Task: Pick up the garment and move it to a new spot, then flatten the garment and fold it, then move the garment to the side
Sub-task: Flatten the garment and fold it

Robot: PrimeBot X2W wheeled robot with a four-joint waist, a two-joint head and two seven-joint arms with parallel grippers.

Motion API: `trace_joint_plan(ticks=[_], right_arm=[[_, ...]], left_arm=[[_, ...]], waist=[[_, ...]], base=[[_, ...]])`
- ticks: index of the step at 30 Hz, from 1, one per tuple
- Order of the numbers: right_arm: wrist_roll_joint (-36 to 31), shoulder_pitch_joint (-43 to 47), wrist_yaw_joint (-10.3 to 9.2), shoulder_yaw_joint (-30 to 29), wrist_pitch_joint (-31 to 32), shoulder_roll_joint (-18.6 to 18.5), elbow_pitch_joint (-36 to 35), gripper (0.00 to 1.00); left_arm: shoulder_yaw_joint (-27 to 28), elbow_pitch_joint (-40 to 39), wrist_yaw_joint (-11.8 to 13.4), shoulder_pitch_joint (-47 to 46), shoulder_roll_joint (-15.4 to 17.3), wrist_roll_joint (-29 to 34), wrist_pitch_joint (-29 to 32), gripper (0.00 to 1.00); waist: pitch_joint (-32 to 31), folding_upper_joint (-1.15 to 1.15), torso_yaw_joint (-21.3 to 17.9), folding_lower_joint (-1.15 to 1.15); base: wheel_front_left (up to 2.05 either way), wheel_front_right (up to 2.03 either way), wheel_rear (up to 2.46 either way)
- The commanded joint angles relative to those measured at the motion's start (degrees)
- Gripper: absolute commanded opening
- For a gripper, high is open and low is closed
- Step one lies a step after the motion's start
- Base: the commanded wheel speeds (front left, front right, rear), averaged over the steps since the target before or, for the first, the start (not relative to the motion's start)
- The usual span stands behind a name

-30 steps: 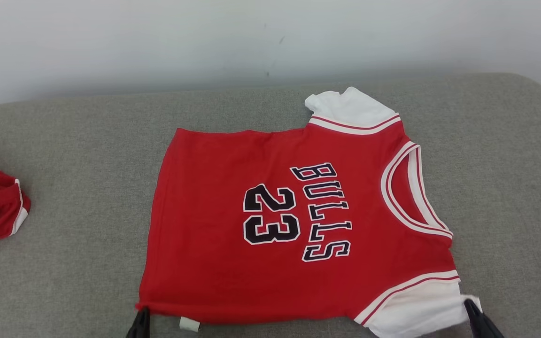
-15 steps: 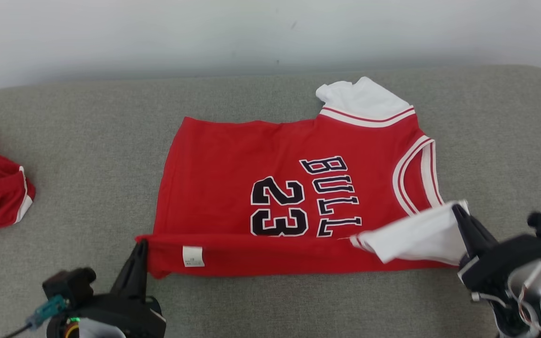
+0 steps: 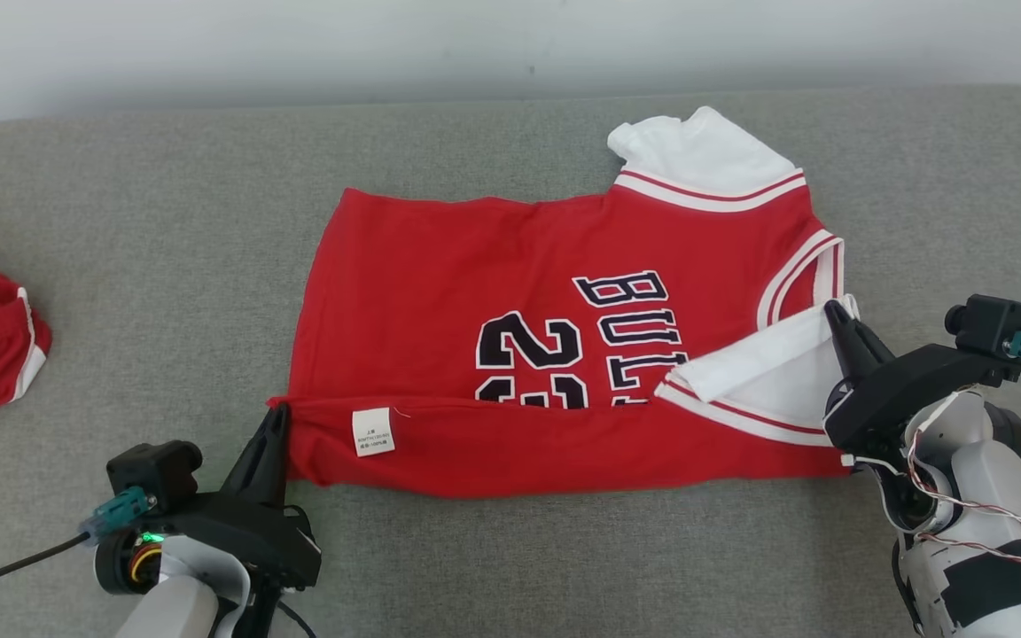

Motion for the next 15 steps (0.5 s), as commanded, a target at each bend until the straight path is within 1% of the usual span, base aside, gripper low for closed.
trace_joint_plan(ticks=[1, 2, 5, 9, 15], right_arm=[[0.79, -0.28, -0.14, 0.47, -0.76, -0.21, 0.44, 1.00], [1.24, -0.51, -0.14, 1.05, -2.10, -0.35, 1.01, 1.00], [2.88, 0.81, -0.14, 3.35, -5.84, -1.64, 1.17, 1.00], [4.80, 5.26, -0.14, 6.43, -9.79, -4.42, -0.66, 1.00], [7.08, 13.35, -0.14, 8.63, -11.65, -7.82, -4.96, 1.00]], left_arm=[[0.00, 0.23, 0.04, -0.84, 0.02, 0.79, -0.59, 0.50], [0.13, 0.62, 0.27, -1.04, -0.06, 1.19, -1.22, 1.00], [0.68, 0.89, 0.41, -0.46, -0.86, 1.89, -2.50, 1.00], [1.98, -1.28, 1.18, 2.72, -1.21, 2.52, -3.52, 1.00], [2.85, -6.97, 3.07, 9.06, -1.45, 4.27, -3.68, 1.00]], waist=[[-0.23, -0.02, -0.24, -0.02], [-0.38, -0.02, -0.39, -0.02], [-1.21, -0.02, -0.69, -0.02], [-2.42, -0.02, -1.01, -0.02], [-2.50, -0.02, -1.34, -0.02]], base=[[0.00, 0.00, 0.00], [0.00, 0.00, 0.00], [0.00, 0.00, 0.00], [0.00, 0.00, 0.00], [0.00, 0.00, 0.00]])
